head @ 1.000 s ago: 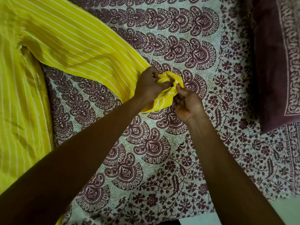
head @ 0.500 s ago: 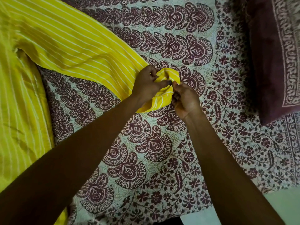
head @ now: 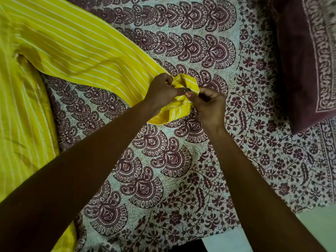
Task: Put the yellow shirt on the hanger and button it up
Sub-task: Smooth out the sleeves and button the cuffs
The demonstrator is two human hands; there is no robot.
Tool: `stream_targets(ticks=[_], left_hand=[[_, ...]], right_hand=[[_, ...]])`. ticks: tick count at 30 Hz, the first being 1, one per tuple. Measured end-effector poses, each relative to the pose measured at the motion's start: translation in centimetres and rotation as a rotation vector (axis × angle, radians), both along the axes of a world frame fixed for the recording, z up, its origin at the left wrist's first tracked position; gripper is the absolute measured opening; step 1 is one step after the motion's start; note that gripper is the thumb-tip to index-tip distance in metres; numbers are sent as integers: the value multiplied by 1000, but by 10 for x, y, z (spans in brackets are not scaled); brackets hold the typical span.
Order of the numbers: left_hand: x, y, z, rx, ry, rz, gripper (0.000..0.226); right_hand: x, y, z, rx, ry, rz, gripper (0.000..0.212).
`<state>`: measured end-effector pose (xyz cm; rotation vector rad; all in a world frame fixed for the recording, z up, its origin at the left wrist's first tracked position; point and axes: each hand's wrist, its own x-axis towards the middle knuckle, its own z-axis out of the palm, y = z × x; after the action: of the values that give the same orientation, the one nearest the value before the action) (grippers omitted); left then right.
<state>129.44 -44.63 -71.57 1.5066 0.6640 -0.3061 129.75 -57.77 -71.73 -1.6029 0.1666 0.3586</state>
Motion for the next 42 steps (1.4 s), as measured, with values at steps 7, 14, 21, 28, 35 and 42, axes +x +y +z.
stream_targets(ticks=[7,14,21,28,35,42], left_hand=[[4,12,5,24,65,-170,35],[2,3,12,214,-95,-211,44],[-1,12,21,727,-559,-681,46],[1,19,30,778,-616,-699,28],[-9,9,27,662,-661,-530,21],[-7,-1,29,483,-553,-420,28]], right_hand=[[6,-13,1,-251,-253,251,22],[7,-18,4,-394,-439,348,17],[5,-17,6,-274,-376,205,16],[-5,-22,10,-206,-403,121,18],[-7,-22,10,-256,-436,90,21],[-8,-26,9,-372,-561,68,16]])
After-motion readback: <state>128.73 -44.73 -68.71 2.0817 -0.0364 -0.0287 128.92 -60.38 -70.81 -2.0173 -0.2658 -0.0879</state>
